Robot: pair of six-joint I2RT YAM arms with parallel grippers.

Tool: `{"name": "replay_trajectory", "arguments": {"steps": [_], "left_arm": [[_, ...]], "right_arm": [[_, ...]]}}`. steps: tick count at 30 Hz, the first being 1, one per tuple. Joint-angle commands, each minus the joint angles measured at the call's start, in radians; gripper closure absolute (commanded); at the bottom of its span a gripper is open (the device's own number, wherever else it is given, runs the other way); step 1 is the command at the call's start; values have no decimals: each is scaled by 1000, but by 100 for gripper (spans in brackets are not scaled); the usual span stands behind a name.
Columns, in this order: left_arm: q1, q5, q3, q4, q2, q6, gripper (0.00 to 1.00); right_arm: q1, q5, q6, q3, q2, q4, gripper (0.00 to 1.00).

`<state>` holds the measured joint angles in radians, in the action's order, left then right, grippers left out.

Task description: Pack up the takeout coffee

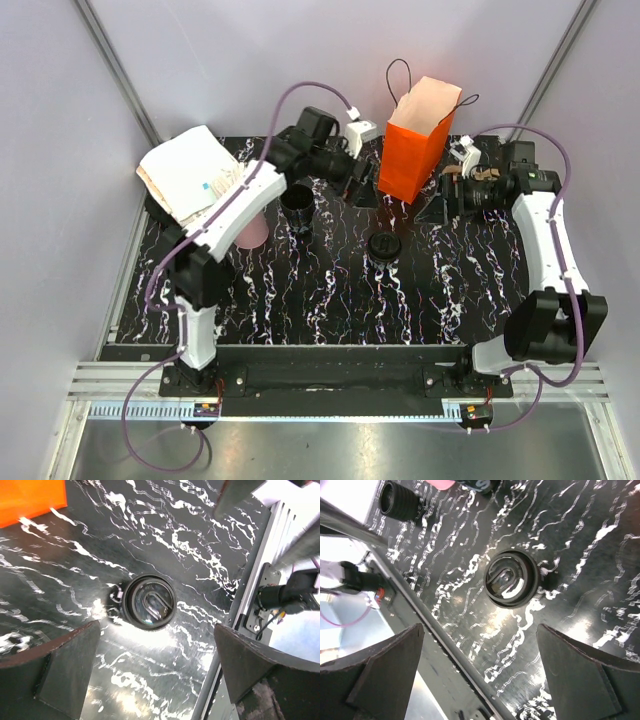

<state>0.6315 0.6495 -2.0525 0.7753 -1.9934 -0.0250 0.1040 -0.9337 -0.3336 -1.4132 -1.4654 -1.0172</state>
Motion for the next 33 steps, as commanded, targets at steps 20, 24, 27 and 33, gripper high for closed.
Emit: {"name": "replay_trajectory", "arguments": {"steps": [20, 24, 27, 33], "left_arm": [[-99, -320, 169, 246, 233, 447, 1], [-101, -333, 112, 274, 167, 479, 1], [-104, -364, 83, 280, 117, 488, 1], [-124, -402, 51, 269, 41, 497, 1]], "right_arm": [[-1, 253, -364, -244, 228, -294, 0], [-1, 280, -433, -199, 237, -317, 0], [-1, 260, -485, -178, 235, -342, 0], [-3, 227, -510, -158, 208, -320, 0]]}}
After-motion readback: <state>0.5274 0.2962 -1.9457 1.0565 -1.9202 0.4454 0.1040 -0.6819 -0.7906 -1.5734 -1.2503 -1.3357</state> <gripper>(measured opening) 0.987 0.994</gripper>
